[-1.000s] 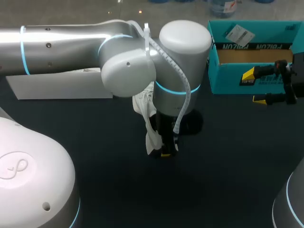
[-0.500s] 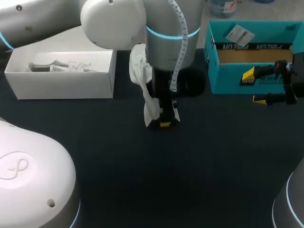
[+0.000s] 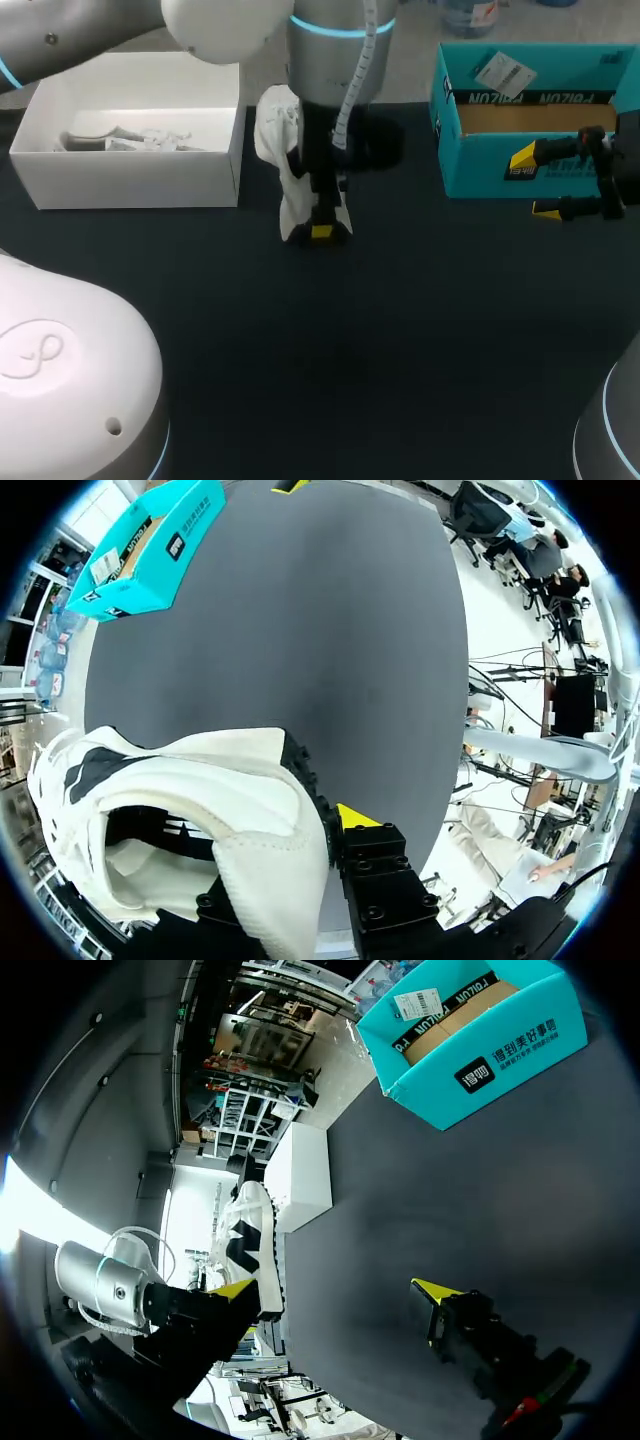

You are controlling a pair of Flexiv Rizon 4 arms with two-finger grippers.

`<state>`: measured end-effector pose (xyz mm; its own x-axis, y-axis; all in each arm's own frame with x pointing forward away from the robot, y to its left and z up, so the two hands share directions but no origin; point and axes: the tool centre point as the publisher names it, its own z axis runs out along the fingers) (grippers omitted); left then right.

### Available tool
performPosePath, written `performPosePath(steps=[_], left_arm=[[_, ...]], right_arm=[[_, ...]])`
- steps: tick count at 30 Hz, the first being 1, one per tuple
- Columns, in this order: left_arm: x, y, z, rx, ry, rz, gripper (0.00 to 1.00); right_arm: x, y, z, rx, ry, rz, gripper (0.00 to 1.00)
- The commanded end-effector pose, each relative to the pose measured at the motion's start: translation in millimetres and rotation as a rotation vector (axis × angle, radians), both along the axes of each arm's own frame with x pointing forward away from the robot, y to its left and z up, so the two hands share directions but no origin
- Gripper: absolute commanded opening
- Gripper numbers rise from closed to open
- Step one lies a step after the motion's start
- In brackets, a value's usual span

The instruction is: Take the shoe out of the shoebox, open the shoe tongue, remove and reinsert the insole, then place the shoe into the shoebox

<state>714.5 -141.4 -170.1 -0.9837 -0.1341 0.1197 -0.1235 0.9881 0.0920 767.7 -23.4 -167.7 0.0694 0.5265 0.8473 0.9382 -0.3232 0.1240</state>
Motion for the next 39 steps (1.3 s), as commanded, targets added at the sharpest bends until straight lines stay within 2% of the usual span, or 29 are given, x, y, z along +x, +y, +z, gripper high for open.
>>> performPosePath(steps=[1,7,9,14,21,27,31,34,39], left_arm=[[41.5,46,2,-0.046,0.069,0.007,0.0],[80.5,88,3,-0.052,0.113,0.021,0.0],[93.5,102,4,-0.065,0.109,0.079,0.0],[125.9,143,5,-0.121,0.102,0.072,0.0],[173.2,194,2,-0.088,0.107,0.191,0.0],[204.5,237,11,-0.067,0.085,0.237,0.0],[221.5,255,12,-0.005,0.058,0.244,0.0],[242.3,269,6,0.041,0.09,0.283,0.0],[258.9,280,-3,0.038,0.095,0.308,0.0]], right_arm=[[-0.2,1,0,-0.004,0.002,-0.002,1.0],[-0.2,1,0,-0.004,0.002,-0.002,1.0],[-0.2,1,0,-0.004,0.002,-0.002,1.0],[-0.2,1,0,-0.004,0.002,-0.002,1.0],[-0.2,1,0,-0.004,0.002,-0.002,1.0],[-0.2,1,0,-0.004,0.002,-0.002,1.0],[-0.2,1,0,-0.004,0.002,-0.002,1.0],[-0.2,1,0,-0.004,0.002,-0.002,1.0],[-0.2,1,0,-0.004,0.002,-0.002,1.0]])
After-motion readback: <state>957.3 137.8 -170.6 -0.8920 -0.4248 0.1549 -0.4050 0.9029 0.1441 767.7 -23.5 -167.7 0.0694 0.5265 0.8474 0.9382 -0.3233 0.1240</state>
